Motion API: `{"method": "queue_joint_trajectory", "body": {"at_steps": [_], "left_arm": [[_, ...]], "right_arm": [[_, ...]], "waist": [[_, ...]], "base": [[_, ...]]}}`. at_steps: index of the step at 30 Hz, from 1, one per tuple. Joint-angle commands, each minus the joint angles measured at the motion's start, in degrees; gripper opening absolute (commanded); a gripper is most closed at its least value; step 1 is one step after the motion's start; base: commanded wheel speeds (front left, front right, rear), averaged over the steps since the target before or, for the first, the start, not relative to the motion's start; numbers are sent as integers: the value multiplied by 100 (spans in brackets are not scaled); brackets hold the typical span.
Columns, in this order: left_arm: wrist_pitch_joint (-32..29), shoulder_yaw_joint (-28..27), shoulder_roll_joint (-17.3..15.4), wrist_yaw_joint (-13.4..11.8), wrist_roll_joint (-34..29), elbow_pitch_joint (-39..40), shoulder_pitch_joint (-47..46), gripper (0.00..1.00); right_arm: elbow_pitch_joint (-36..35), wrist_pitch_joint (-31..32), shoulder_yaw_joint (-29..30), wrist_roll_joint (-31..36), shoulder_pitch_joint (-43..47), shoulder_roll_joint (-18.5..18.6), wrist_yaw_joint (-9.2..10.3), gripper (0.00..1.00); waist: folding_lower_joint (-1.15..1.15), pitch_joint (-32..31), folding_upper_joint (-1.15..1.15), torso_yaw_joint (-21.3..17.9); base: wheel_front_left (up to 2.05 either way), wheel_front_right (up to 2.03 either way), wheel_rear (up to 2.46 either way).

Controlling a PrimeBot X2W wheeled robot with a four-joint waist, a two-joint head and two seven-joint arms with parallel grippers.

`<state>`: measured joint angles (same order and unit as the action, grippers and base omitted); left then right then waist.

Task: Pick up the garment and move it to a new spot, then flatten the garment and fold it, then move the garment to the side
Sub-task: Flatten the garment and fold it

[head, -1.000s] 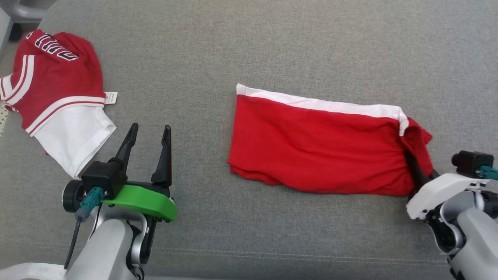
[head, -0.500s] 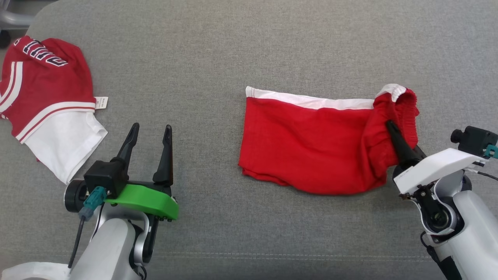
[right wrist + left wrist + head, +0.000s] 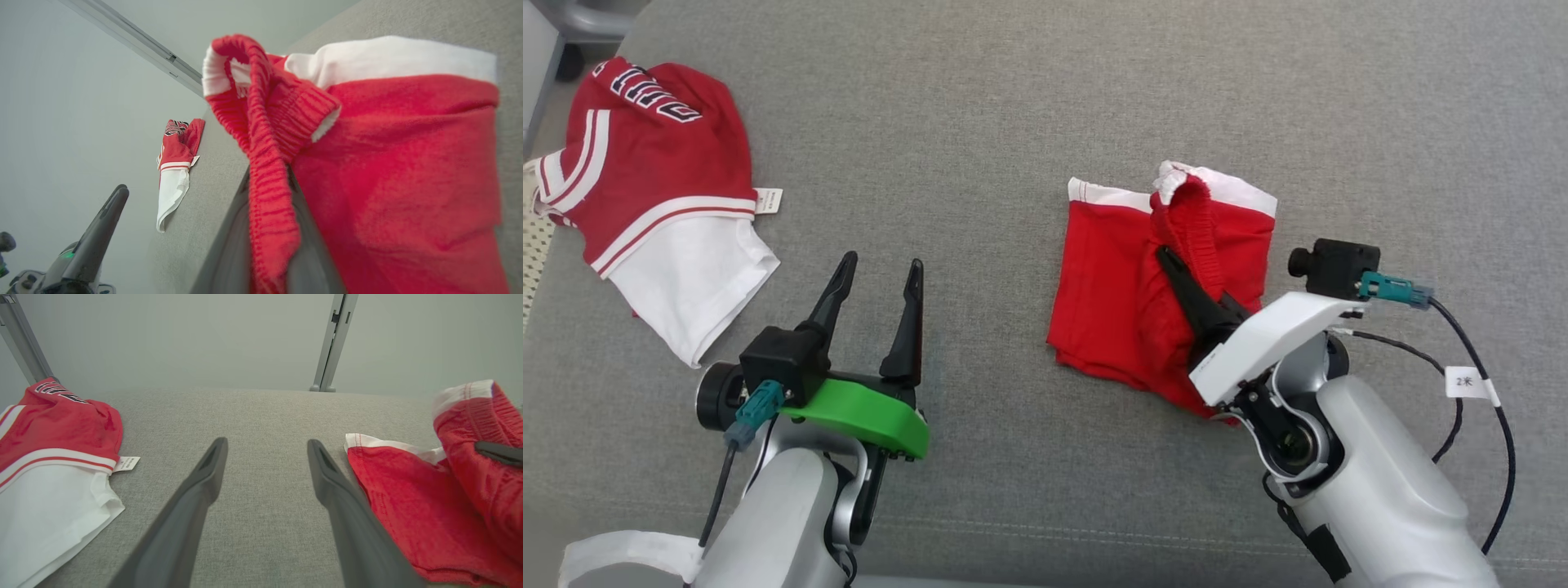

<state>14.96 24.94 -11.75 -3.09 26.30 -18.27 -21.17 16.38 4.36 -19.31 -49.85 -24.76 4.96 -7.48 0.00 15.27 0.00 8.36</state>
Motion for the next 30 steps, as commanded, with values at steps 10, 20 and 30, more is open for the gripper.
{"method": "queue_joint_trajectory", "body": {"at_steps": [10, 20, 30], "left_arm": [[20, -21, 227, 141, -78, -153, -148, 100], [20, -136, 259, 209, -187, -221, -93, 100], [20, -363, 118, 139, -229, -167, 93, 100]], "right_arm": [[1153, -421, -441, 37, -582, -180, -2, 100], [770, -767, -1327, -169, -691, -203, -2, 100], [-74, -1885, -673, 1344, -20, 449, -1, 100]], "waist": [[0, 71, 0, 352], [0, 30, 0, 233], [0, -169, 0, -184]], "base": [[0, 0, 0], [0, 0, 0], [0, 0, 0]]}}
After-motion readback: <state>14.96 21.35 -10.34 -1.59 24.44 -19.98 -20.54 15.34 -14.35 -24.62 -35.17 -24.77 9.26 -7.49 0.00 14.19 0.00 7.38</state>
